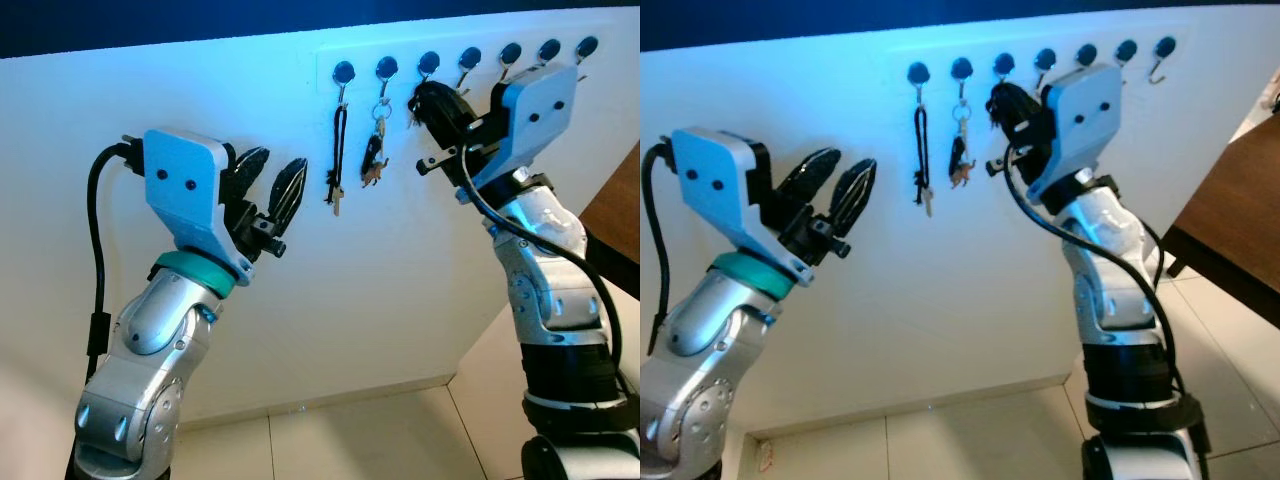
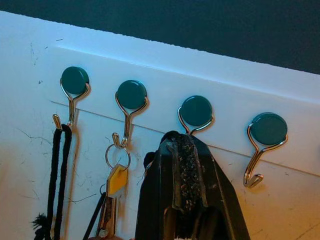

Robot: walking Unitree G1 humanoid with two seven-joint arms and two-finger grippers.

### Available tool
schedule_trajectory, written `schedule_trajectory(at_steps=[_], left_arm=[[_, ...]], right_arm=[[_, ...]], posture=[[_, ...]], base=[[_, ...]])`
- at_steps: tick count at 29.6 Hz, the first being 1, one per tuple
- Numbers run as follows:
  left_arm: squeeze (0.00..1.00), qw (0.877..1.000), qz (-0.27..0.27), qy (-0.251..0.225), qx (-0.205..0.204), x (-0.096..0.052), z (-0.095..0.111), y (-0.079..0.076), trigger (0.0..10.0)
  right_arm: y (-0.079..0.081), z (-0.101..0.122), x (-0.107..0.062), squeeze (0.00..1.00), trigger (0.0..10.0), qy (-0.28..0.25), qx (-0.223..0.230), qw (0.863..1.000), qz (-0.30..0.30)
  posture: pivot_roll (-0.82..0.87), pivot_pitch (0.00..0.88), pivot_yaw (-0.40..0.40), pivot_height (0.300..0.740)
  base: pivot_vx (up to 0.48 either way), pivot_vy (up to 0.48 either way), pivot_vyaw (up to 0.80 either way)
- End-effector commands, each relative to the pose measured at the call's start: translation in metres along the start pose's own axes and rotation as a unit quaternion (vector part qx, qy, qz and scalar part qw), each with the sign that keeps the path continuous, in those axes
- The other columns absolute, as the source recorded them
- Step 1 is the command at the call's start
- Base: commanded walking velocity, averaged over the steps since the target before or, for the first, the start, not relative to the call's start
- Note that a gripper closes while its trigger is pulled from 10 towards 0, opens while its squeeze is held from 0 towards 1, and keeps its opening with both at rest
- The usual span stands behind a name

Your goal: Hang keys on a hook

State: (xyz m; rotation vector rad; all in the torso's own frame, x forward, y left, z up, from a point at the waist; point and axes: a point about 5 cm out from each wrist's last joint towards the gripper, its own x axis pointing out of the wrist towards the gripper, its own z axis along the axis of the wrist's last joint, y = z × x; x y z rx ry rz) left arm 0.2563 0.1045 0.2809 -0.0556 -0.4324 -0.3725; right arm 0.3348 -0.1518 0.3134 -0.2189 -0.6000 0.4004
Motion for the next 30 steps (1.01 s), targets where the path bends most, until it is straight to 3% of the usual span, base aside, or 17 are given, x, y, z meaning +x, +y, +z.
schedule_trajectory(at_steps=[1, 15, 30], left_arm=[[0.00, 1.000, 0.004, 0.005, 0.001, -0.001, 0.000, 0.001, 10.0], [0.00, 1.000, 0.008, 0.011, 0.002, -0.002, -0.002, 0.003, 10.0], [0.00, 1.000, 0.006, 0.017, 0.001, -0.002, -0.003, 0.003, 10.0]], right_arm=[[0.004, -0.005, 0.002, 0.00, 10.0, 0.017, 0.007, 1.000, 0.012], [-0.003, -0.024, -0.009, 0.00, 10.0, 0.060, 0.047, 0.996, -0.045], [-0.004, -0.035, -0.017, 0.00, 10.0, 0.086, 0.055, 0.992, -0.073]], posture=[[-0.10, 0.035, 0.096, 0.740], [-0.10, 0.043, 0.106, 0.740], [-0.10, 0.048, 0.111, 0.740]], base=[[0.000, 0.000, 0.00], [0.000, 0.000, 0.00], [0.000, 0.000, 0.00]])
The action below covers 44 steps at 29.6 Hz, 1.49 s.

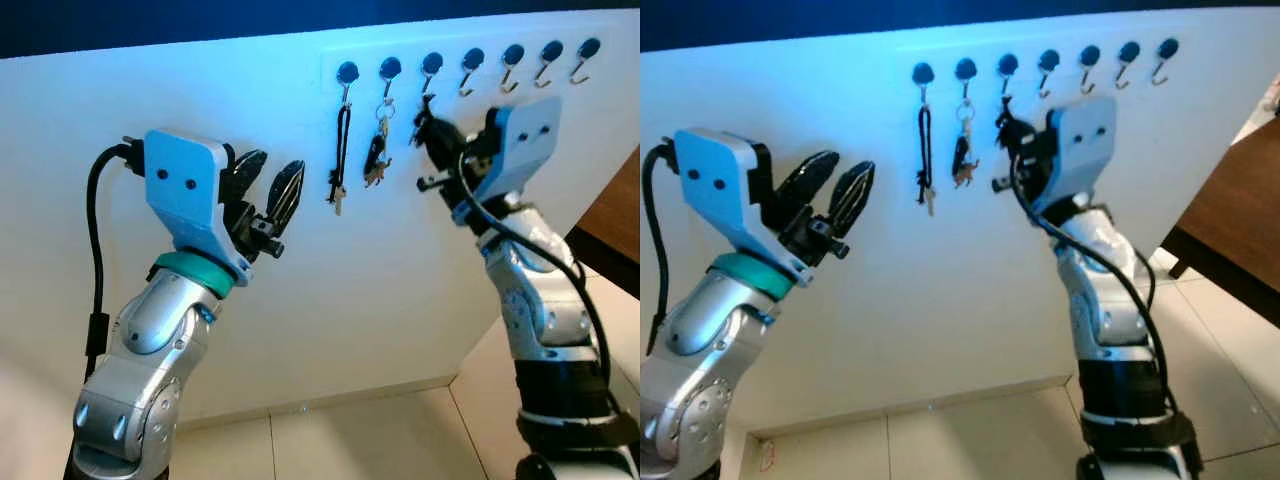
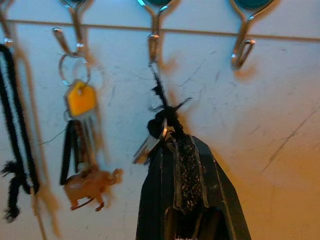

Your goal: Hang keys on a hook

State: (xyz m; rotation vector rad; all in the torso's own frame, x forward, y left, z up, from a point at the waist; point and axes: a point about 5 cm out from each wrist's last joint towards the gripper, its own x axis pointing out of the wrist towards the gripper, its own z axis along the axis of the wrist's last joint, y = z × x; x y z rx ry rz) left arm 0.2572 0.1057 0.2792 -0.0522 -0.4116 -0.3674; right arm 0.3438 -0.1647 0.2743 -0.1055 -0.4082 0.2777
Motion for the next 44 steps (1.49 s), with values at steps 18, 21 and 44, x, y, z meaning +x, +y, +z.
schedule_trajectory(at_steps=[18, 21, 44], left_arm=[[0.00, 1.000, 0.001, 0.009, 0.000, -0.003, -0.001, 0.001, 10.0], [0.00, 1.000, 0.001, 0.010, 0.000, -0.003, -0.002, 0.000, 10.0], [0.00, 1.000, 0.000, 0.013, 0.002, -0.002, -0.003, 0.001, 10.0]], right_arm=[[0.013, 0.013, -0.009, 0.00, 10.0, -0.035, -0.019, 0.997, 0.066], [0.016, 0.012, -0.014, 0.00, 10.0, -0.037, -0.026, 0.995, 0.086], [0.014, 0.021, -0.016, 0.00, 10.0, -0.062, -0.032, 0.994, 0.085]], posture=[[-0.10, 0.052, 0.112, 0.740], [-0.10, 0.051, 0.113, 0.740], [-0.10, 0.046, 0.113, 0.740]], base=[[0.000, 0.000, 0.00], [0.000, 0.000, 0.00], [0.000, 0.000, 0.00]])
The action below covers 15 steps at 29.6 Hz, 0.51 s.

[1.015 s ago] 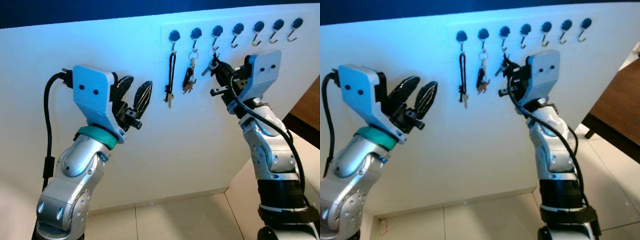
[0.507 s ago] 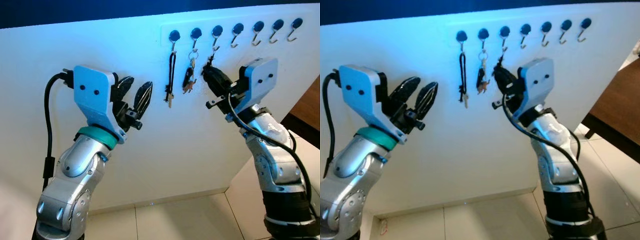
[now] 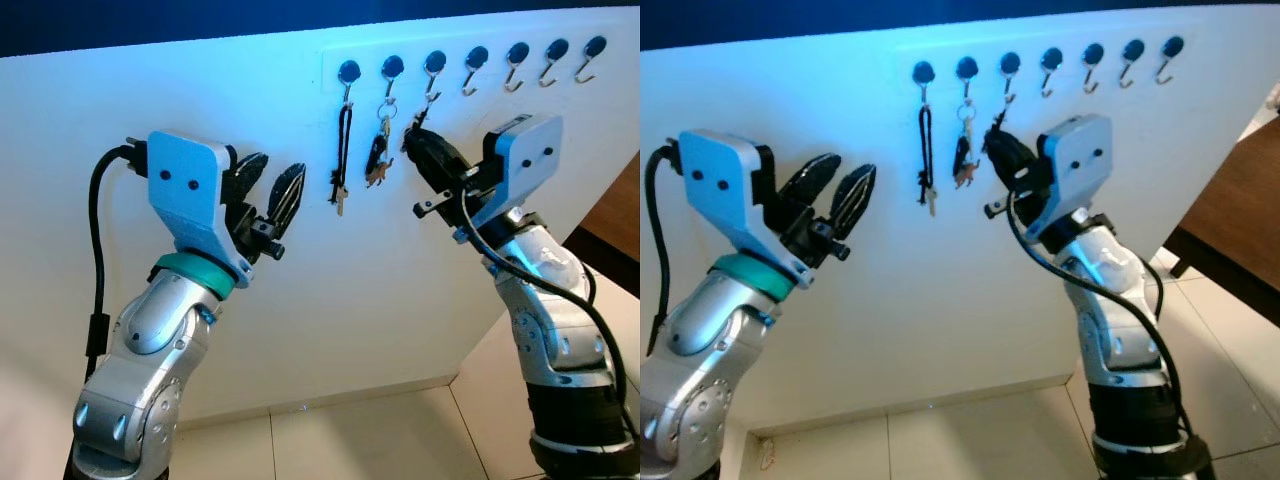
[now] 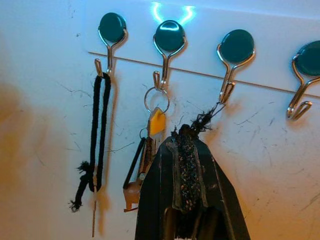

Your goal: Hang keys on a hook

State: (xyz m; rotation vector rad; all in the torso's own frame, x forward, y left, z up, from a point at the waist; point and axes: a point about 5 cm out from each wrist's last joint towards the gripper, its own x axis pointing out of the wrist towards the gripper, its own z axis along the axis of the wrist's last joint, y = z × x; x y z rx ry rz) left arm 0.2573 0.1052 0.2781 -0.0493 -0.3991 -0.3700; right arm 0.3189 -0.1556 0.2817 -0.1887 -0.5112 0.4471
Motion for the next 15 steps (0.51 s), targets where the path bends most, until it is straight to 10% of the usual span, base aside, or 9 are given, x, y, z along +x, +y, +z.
schedule_trajectory(at_steps=[1, 7, 8, 15], left_arm=[[0.00, 1.000, 0.002, 0.007, 0.002, -0.0021, -0.0018, 0.0011, 10.0], [0.00, 1.000, 0.002, 0.008, 0.002, -0.0023, -0.0024, 0.0010, 10.0], [0.00, 1.000, 0.002, 0.009, 0.002, -0.0024, -0.0028, 0.0010, 10.0], [0.00, 1.000, 0.004, 0.014, 0.003, -0.0034, -0.0049, 0.0011, 10.0]], right_arm=[[-0.0023, 0.0016, -0.0001, 0.00, 10.0, -0.006, -0.003, 1.000, -0.013], [-0.0059, -0.0014, -0.0012, 0.00, 10.0, 0.001, -0.003, 1.000, -0.029], [-0.0064, -0.0017, -0.0012, 1.00, 10.0, 0.000, 0.000, 1.000, -0.031], [-0.0069, -0.0037, -0.0044, 1.00, 10.0, 0.002, 0.012, 0.999, -0.039]], posture=[[-0.10, 0.048, 0.114, 0.740], [-0.10, 0.048, 0.114, 0.740], [-0.10, 0.048, 0.114, 0.740], [-0.10, 0.056, 0.115, 0.740]], base=[[0.000, 0.000, 0.00], [0.000, 0.000, 0.00], [0.000, 0.000, 0.00], [0.000, 0.000, 0.00]])
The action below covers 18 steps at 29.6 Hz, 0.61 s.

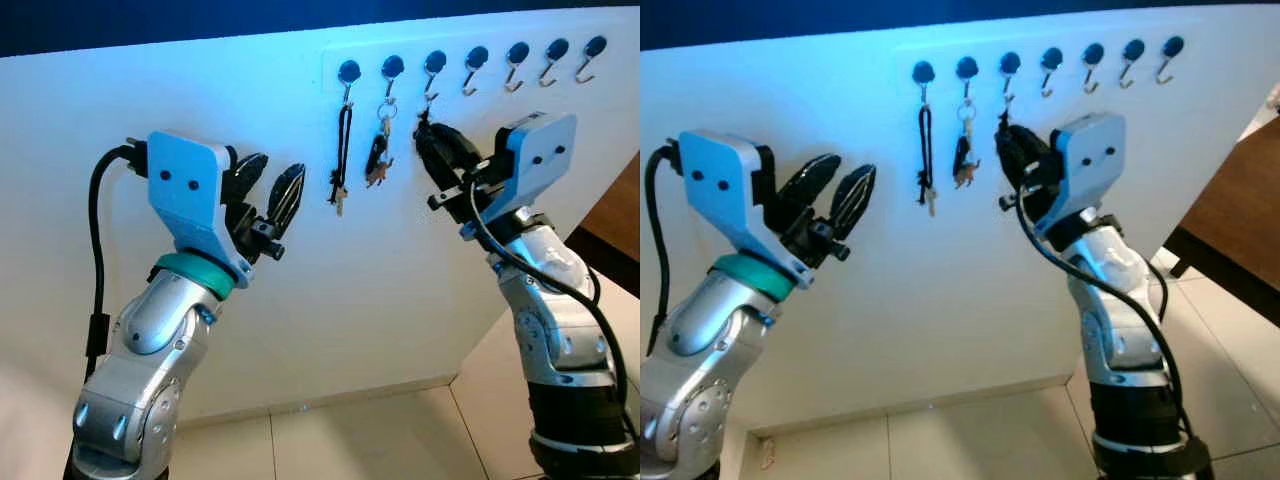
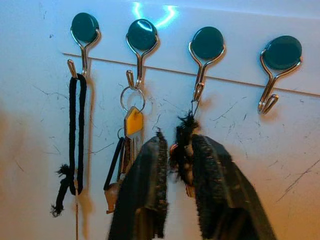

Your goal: Hang keys on a hook

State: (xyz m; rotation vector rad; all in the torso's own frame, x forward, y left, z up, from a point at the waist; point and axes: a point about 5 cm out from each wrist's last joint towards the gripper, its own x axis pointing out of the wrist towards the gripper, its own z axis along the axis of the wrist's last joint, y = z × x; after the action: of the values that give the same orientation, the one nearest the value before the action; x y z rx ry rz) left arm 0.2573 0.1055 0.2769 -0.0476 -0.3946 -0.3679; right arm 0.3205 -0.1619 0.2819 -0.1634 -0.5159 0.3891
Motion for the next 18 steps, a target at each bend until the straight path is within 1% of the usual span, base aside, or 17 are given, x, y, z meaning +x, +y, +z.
schedule_trajectory(at_steps=[1, 3, 4, 5, 8, 13, 18], left_arm=[[0.00, 1.000, 0.003, 0.013, 0.002, -0.003, -0.004, 0.001, 10.0], [0.00, 1.000, 0.002, 0.014, 0.001, -0.003, -0.005, 0.001, 10.0], [0.00, 1.000, 0.003, 0.017, 0.001, -0.004, -0.006, 0.001, 10.0], [0.00, 1.000, 0.002, 0.019, 0.001, -0.005, -0.007, 0.001, 10.0], [0.00, 1.000, 0.002, 0.020, 0.001, -0.005, -0.008, 0.001, 10.0], [0.00, 0.999, -0.011, 0.033, 0.009, -0.009, -0.012, 0.000, 10.0], [0.00, 0.999, -0.010, 0.043, 0.010, -0.013, -0.016, 0.002, 10.0]], right_arm=[[-0.001, -0.004, -0.005, 1.00, 10.0, 0.006, 0.010, 1.000, -0.014], [-0.002, -0.006, -0.007, 0.99, 10.0, 0.009, 0.011, 1.000, -0.019], [-0.002, -0.009, -0.012, 0.00, 10.0, 0.014, 0.013, 0.999, -0.029], [-0.002, -0.012, -0.015, 0.00, 10.0, 0.017, 0.013, 0.999, -0.034], [-0.002, -0.013, -0.018, 0.00, 10.0, 0.020, 0.013, 0.999, -0.038], [0.001, -0.023, -0.037, 0.00, 10.0, 0.035, 0.004, 0.997, -0.062], [0.005, -0.027, -0.045, 0.00, 10.0, 0.044, 0.002, 0.997, -0.066]], posture=[[-0.10, 0.057, 0.116, 0.740], [-0.10, 0.057, 0.116, 0.740], [-0.10, 0.059, 0.117, 0.740], [-0.10, 0.059, 0.117, 0.740], [-0.10, 0.060, 0.117, 0.740], [-0.11, 0.064, 0.121, 0.740], [-0.11, 0.060, 0.123, 0.740]], base=[[0.000, 0.000, 0.00], [0.000, 0.000, 0.00], [0.000, 0.000, 0.00], [0.000, 0.000, 0.00], [0.000, 0.000, 0.00], [0.000, 0.000, 0.00], [0.000, 0.000, 0.00]])
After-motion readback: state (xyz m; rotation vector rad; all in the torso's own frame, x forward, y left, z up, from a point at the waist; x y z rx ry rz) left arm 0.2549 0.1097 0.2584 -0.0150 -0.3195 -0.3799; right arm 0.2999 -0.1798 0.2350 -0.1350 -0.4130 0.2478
